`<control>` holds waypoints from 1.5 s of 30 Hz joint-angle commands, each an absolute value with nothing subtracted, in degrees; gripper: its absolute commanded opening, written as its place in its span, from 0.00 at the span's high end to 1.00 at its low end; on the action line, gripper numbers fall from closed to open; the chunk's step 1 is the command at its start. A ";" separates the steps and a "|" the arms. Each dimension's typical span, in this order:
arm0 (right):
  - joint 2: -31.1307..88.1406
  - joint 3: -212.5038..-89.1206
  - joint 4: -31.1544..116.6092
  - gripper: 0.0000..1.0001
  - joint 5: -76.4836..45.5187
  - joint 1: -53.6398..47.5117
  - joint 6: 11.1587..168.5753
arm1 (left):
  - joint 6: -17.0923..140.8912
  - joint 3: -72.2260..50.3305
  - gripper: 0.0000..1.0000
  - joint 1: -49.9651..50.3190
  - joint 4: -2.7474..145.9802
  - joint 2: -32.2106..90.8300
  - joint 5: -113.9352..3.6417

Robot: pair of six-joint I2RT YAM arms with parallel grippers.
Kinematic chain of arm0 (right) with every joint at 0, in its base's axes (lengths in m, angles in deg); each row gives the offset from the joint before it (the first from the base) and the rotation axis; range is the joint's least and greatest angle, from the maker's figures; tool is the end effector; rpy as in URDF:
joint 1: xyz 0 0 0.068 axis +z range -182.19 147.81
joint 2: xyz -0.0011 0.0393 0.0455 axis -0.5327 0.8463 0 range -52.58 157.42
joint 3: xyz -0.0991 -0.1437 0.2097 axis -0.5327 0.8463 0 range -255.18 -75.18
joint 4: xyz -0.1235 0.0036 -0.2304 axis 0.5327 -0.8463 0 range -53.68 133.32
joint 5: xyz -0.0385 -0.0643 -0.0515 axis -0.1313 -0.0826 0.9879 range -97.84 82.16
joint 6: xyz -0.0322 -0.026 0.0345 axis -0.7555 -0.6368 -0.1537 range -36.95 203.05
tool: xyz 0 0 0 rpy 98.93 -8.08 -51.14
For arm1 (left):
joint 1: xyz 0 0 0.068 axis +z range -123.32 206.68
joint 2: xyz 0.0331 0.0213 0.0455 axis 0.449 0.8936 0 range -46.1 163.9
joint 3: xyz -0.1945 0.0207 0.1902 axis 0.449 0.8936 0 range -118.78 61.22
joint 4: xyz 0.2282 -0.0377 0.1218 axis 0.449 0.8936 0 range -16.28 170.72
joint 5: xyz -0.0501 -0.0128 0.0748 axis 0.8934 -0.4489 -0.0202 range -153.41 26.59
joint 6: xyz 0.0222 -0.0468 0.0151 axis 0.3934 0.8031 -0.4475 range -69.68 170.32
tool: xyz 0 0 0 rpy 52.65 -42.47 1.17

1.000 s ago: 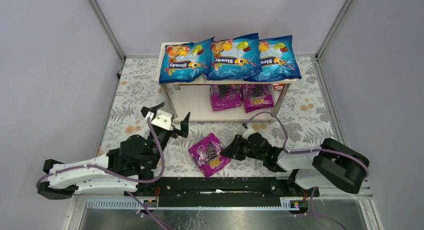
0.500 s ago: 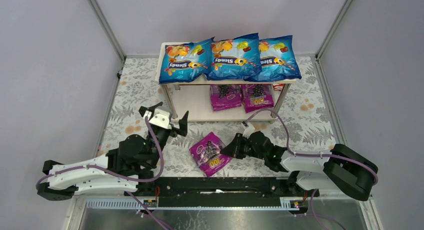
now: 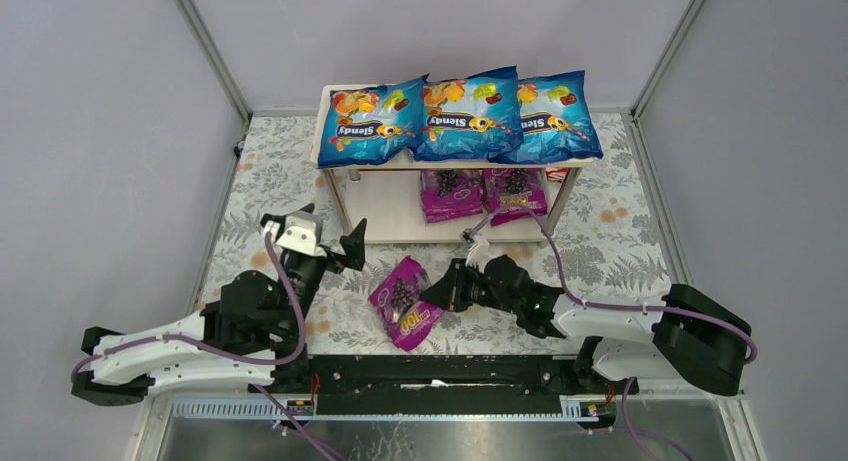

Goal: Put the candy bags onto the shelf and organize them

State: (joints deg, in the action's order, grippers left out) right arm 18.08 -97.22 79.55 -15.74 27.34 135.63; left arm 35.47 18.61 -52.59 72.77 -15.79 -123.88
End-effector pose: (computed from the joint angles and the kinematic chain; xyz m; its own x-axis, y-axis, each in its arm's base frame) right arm 0.1207 0.2147 0.1951 -0.7981 0.1948 -0.5701 -0.4737 0.3817 0.7936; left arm 0.0504 -0.1001 0.3785 0.1249 0.0192 -0.9920 0.3048 0.9507 0.0568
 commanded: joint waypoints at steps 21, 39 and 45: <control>25.11 -119.89 89.44 1.00 1.18 27.49 123.35 | 40.85 16.93 0.02 -52.16 74.53 -17.79 -123.26; 45.58 -132.57 100.23 1.00 16.42 26.64 114.30 | 44.02 16.04 0.02 -51.81 76.86 -18.97 -120.25; 50.81 -134.67 101.24 1.00 19.20 25.53 112.53 | 44.56 16.04 0.02 -51.72 77.06 -19.85 -119.62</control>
